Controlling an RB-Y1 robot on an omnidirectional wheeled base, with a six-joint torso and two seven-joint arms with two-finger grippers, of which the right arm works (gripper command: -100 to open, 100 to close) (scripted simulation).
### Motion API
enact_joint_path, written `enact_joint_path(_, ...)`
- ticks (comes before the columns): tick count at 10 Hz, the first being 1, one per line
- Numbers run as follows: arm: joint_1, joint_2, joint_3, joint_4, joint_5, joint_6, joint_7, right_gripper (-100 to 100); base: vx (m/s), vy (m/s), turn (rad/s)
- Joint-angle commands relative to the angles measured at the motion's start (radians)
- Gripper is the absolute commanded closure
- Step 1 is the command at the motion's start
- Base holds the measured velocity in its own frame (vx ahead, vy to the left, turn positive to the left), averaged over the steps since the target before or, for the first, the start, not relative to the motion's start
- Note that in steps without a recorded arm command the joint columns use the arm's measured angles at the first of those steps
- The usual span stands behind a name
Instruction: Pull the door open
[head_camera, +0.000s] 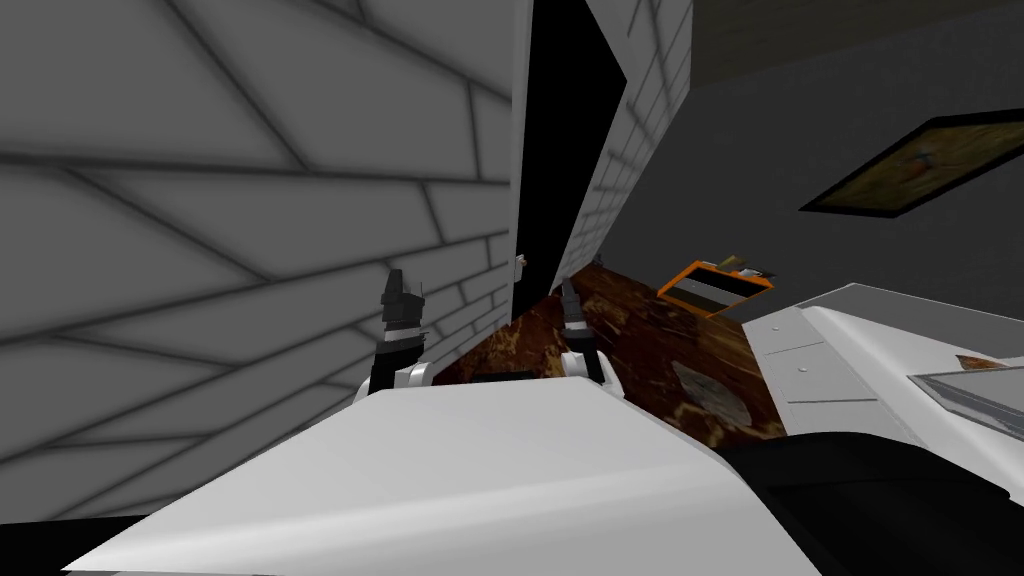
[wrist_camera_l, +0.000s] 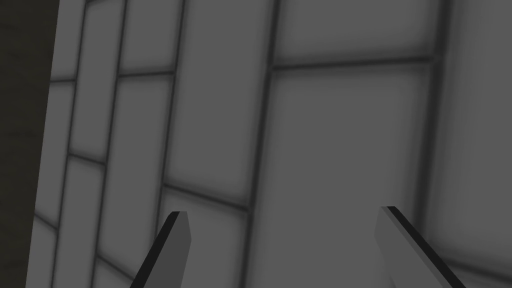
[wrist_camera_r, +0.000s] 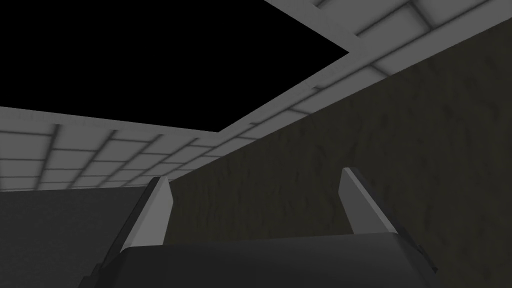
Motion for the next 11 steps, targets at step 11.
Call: enact_joint_path(11,-0.108,-0.096,0.030,0.254,0.166,-0.030,0.179,-100,0.091,-0.060,0.075)
